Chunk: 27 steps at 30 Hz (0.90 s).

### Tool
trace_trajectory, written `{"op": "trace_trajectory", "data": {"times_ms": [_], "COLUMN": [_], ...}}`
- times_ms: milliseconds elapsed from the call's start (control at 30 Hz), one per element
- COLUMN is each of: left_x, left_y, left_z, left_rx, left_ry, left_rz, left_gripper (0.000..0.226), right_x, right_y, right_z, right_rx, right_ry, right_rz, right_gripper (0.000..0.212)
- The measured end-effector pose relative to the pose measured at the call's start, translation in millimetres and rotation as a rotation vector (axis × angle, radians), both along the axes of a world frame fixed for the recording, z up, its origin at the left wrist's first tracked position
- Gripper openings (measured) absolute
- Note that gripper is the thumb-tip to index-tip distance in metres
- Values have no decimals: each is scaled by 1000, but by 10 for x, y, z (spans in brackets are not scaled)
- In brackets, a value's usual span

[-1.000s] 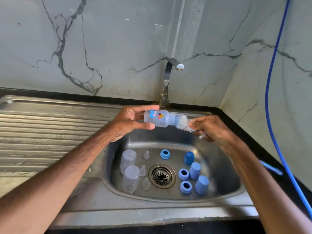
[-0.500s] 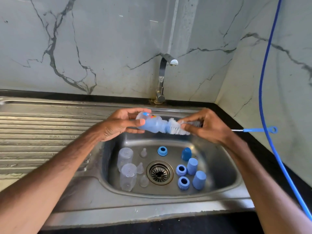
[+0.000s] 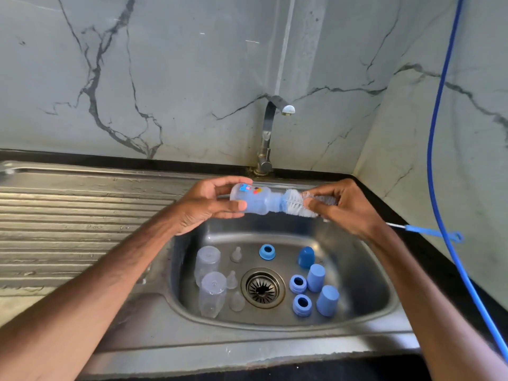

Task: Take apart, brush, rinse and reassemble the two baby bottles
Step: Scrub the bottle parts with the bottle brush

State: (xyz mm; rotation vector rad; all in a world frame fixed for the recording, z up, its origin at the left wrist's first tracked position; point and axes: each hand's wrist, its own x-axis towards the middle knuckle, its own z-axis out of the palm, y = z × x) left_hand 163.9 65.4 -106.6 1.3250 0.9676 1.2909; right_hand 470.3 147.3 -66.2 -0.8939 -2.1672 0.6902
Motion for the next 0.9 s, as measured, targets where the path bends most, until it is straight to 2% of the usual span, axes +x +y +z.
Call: {"op": "trace_trajectory", "data": {"times_ms": [100, 200, 333, 467, 567, 767, 833, 900], "left_x": [-45, 45, -30, 80, 61, -48, -65, 2], "left_y": [-7, 15, 28, 39, 49, 16, 11, 11], "left_z": [9, -24, -8, -45, -19, 3, 30, 24], "left_rx": [18, 36, 59, 61, 66, -14, -20, -14], "left_ry": [-7, 79, -8, 27, -44, -20, -25, 7], "left_rz": [31, 32, 106, 94, 100, -37, -23, -40], "left_gripper": [62, 61, 64, 64, 61, 49, 50, 49], "right_x": [43, -112, 19, -108, 11, 69, 177, 128], "right_y": [55, -15, 73, -27, 29, -46, 14, -9], "right_z": [-8, -98, -32, -87, -9, 35, 71, 41], "right_rx": [-46, 18, -105, -81, -163, -106, -141, -110], "right_ry": [72, -55, 96, 17, 141, 111, 160, 104], "right_rz": [-55, -78, -128, -98, -104, 151, 168, 167], "right_gripper": [23, 15, 11, 13, 12, 18, 17, 19]}}
